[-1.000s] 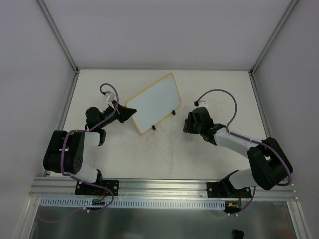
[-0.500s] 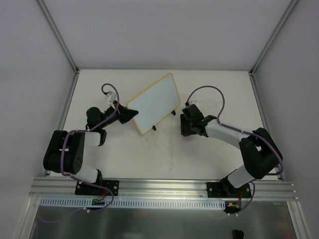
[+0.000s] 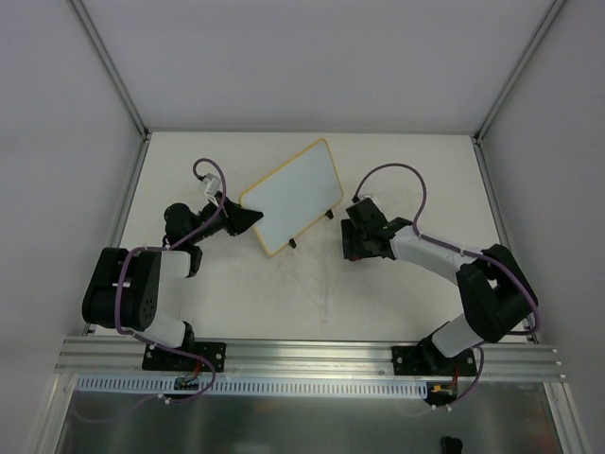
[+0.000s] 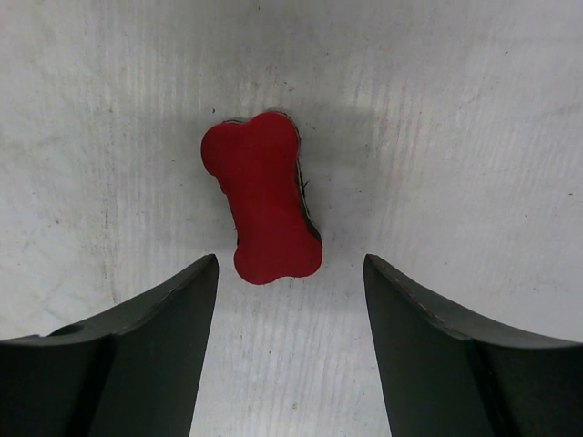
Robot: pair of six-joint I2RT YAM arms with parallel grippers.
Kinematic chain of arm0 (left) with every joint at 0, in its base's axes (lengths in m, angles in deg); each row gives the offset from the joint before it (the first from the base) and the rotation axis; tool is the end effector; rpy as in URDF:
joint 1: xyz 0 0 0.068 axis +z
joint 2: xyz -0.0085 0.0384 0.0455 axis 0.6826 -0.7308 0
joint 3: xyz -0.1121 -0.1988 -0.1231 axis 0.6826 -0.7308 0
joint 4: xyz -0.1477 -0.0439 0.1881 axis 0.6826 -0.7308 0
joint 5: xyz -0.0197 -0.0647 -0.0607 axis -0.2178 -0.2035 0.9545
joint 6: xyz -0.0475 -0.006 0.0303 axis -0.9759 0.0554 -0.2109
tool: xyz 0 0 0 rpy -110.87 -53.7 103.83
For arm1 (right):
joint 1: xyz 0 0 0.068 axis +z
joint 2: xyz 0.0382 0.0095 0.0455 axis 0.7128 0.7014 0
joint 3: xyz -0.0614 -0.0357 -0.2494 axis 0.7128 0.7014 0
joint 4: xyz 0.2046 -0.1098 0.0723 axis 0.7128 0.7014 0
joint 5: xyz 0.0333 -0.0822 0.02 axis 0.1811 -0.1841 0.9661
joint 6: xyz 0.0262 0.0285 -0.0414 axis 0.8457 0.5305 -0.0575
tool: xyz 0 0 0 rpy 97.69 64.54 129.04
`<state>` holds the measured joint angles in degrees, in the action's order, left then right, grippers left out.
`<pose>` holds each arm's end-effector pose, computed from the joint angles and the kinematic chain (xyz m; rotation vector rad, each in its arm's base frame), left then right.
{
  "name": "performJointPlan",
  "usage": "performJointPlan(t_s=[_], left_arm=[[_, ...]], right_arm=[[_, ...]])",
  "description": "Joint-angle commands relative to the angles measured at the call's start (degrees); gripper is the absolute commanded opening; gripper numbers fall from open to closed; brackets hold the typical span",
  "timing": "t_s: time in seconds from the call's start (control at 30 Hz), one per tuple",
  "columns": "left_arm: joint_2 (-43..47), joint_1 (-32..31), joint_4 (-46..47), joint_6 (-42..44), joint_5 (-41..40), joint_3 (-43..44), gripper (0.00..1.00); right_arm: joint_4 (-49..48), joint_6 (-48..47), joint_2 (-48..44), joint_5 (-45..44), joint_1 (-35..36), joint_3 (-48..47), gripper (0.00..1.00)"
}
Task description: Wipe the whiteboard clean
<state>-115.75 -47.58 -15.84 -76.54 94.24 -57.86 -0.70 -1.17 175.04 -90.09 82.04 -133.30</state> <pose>0.2574 -0.0505 0.2051 0.4150 1.5250 -1.0847 0.2403 0.1672 0.1764 -0.5033 2.4610 0.0378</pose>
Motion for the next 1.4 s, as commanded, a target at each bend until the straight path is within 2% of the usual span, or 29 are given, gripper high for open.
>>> performJointPlan(t_s=[0.0, 0.2, 0.5, 0.77, 1.03, 1.17, 1.23, 1.3, 1.37], left_arm=[[0.4, -0.5, 2.2, 0.4, 2.4, 1.6, 0.27], [0.0, -0.5, 3.9, -0.9, 3.6, 1.7, 0.36], [1.4, -0.2, 1.5, 1.2, 0.9, 0.8, 0.49], [3.3, 0.2, 0.8, 2.2, -0.6, -0.3, 0.99], [4.4, 0.6, 0.2, 2.3, -1.5, -1.2, 0.99], [9.8, 1.5, -2.6, 2.6, -4.5, -3.3, 0.99], [14.0, 1.7, -11.1, 3.9, -9.9, -4.7, 0.99], [21.8, 1.7, -17.1, 5.8, -18.2, -6.3, 0.99], [30.4, 1.7, -25.2, 7.3, -22.0, -8.1, 0.99]], right_arm=[[1.0, -0.9, -5.1, -1.5, 0.1, -1.5, 0.69], [1.0, -1.2, -6.4, -0.2, 0.0, -1.8, 0.69], [0.7, -1.9, -8.1, 0.7, -0.7, -1.7, 0.68], [-0.2, -2.4, -9.9, 1.7, -1.7, -0.5, 0.68], [-0.9, -2.5, -11.3, 2.1, -2.2, 0.4, 0.68], [-0.8, -2.8, -13.1, 2.7, -2.7, 0.5, 0.68], [-1.0, -3.3, -14.1, 3.0, -2.9, 0.6, 0.69], [-1.5, -3.9, -16.1, 3.4, -3.1, 0.9, 0.7], [-2.4, -4.7, -18.7, 3.9, -3.3, 2.2, 0.73]])
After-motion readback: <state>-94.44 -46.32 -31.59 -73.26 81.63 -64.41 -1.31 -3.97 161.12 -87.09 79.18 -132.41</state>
